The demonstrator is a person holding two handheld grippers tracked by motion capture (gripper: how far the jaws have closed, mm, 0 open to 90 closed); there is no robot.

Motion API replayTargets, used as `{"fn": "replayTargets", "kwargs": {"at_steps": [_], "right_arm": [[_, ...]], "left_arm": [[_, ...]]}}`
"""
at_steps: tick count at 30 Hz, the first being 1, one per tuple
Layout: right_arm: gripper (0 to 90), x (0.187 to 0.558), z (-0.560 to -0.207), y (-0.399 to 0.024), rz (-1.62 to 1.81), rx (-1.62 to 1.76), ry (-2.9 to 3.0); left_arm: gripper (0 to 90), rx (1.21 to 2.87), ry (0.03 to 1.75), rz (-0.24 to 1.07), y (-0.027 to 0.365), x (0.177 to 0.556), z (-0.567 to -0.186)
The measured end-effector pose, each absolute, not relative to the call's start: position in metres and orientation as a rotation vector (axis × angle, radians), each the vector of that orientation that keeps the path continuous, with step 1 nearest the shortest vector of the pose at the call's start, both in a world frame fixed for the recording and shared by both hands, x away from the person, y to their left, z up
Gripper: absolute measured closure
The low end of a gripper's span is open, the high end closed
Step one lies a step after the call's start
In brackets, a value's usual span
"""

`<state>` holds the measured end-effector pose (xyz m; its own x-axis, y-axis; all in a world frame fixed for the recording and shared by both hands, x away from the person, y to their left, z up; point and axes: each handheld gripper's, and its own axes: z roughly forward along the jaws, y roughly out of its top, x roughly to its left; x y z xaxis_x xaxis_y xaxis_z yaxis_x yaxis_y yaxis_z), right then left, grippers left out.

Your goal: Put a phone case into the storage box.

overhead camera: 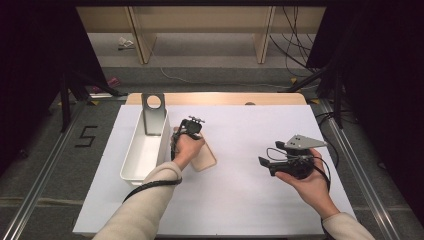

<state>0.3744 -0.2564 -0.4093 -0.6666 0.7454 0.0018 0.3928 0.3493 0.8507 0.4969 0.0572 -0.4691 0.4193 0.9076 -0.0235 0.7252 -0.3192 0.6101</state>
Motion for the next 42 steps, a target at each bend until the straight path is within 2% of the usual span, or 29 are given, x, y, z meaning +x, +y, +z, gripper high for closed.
{"fn": "replayTargets", "kwargs": {"at_steps": [14, 26, 42], "right_arm": [[17.4, 0.374, -0.409, -0.256, 1.242, 0.994, 2.233], [17.5, 0.374, -0.410, -0.256, 1.241, 0.993, 2.236], [17.6, 0.374, -0.410, -0.256, 1.240, 0.992, 2.237]], "left_arm": [[89.9, 2.126, 1.374, 0.443, 0.053, 0.502, -0.478], [89.8, 2.174, 1.263, 0.481, 0.043, 0.503, -0.480], [89.8, 2.206, 1.162, 0.463, 0.027, 0.499, -0.481]]}}
